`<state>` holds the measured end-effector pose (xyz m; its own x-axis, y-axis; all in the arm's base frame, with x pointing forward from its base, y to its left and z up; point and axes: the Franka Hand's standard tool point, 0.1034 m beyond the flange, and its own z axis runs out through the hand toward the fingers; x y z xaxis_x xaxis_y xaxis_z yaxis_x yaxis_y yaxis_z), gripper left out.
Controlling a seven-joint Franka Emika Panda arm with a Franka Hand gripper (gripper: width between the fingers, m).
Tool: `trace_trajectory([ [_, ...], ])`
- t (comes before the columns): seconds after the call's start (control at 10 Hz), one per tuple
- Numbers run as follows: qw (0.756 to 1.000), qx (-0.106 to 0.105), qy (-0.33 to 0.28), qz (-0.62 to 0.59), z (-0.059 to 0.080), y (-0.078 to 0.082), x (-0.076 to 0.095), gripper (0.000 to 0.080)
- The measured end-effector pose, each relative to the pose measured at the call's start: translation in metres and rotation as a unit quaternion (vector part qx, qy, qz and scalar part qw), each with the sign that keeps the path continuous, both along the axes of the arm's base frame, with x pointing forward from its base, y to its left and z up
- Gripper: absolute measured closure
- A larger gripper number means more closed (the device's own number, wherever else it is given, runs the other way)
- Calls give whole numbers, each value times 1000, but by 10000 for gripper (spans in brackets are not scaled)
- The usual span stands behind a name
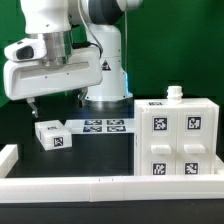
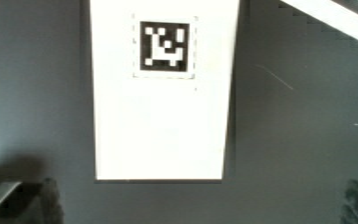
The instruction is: Assemble cabinet
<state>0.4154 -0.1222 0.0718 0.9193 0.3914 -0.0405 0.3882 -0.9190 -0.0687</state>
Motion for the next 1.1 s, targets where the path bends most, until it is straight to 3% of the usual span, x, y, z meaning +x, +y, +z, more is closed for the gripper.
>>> trace_trajectory([
  [0.2, 1000, 0, -1, 7, -2, -2, -1, 3],
  [0.6, 1000, -15, 2, 27, -31, -17, -27, 3],
  [1.1, 999, -27, 10, 23, -53, -27, -36, 3],
])
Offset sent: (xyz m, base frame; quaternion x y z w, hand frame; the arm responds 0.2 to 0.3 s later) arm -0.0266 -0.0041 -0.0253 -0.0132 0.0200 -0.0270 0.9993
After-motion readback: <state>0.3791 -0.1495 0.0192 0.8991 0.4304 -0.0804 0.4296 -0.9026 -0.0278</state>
